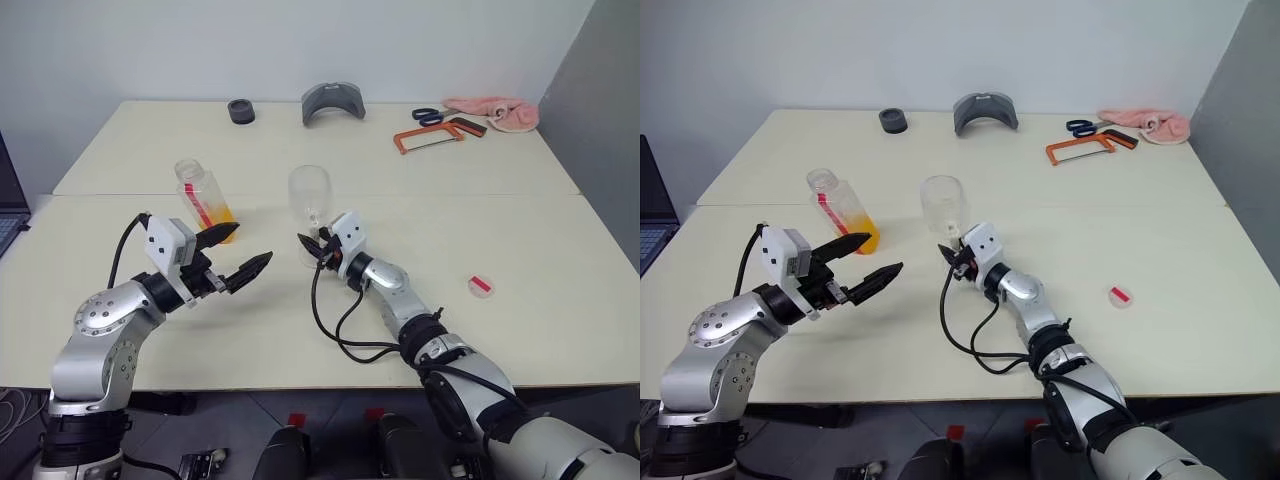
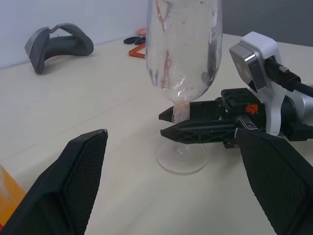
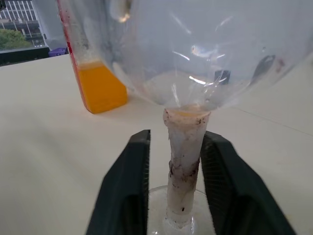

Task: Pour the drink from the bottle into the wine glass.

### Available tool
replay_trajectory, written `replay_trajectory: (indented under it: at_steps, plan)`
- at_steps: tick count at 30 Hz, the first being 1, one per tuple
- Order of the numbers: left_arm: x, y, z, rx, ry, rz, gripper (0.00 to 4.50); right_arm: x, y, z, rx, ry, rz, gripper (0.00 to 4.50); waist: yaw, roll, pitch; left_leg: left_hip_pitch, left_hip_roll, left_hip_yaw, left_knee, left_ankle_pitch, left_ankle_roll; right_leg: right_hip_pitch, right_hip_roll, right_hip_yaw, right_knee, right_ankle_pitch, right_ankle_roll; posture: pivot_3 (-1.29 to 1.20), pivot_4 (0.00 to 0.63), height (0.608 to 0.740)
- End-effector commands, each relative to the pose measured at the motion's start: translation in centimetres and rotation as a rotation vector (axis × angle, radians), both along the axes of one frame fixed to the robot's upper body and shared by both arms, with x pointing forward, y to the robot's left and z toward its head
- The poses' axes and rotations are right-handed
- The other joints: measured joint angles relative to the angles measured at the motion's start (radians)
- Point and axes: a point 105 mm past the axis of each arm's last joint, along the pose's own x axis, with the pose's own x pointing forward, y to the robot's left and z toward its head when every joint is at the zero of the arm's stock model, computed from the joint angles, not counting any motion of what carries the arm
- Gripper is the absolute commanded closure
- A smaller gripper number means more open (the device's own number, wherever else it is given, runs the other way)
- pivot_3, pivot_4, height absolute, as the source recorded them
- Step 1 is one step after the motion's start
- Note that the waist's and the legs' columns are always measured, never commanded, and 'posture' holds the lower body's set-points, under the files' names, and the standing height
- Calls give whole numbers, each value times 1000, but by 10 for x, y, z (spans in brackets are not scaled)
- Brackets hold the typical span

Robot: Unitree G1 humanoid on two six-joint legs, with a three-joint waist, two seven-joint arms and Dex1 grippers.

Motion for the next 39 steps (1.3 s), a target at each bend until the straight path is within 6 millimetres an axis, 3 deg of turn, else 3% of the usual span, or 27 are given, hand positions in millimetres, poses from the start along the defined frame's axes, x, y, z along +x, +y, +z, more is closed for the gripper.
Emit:
replay_trajectory:
  at_steps: [1,5,21,28,32,39]
  plan:
    - [-6,3,17,10,-60,-1,0,-1,4,13,33,-38,18,1372,0,0,0,0,0,0,0,0,0,0,0,0,0,0,0,0,150,740]
    - [-5,6,19,15,-66,12,0,-3,5,12,41,-34,28,23,0,0,0,0,0,0,0,0,0,0,0,0,0,0,0,0,150,740]
    - [-9,6,24,7,-86,6,0,-9,1,7,63,-15,63,23,0,0,0,0,0,0,0,0,0,0,0,0,0,0,0,0,150,740]
    - [-8,6,11,-16,-59,37,0,-18,-22,-6,-7,-16,113,23,3,0,0,0,0,0,0,0,0,0,0,0,0,0,0,0,150,740]
    - [-4,15,-8,-27,-27,120,0,-31,-43,-10,-76,-31,154,23,8,0,0,0,0,0,0,0,0,1,-1,0,0,0,0,0,150,740]
    - [6,50,-33,-84,-48,418,0,-85,-79,4,-185,-49,266,23,16,0,0,-1,0,-1,1,0,0,1,-1,0,-1,0,0,0,150,740]
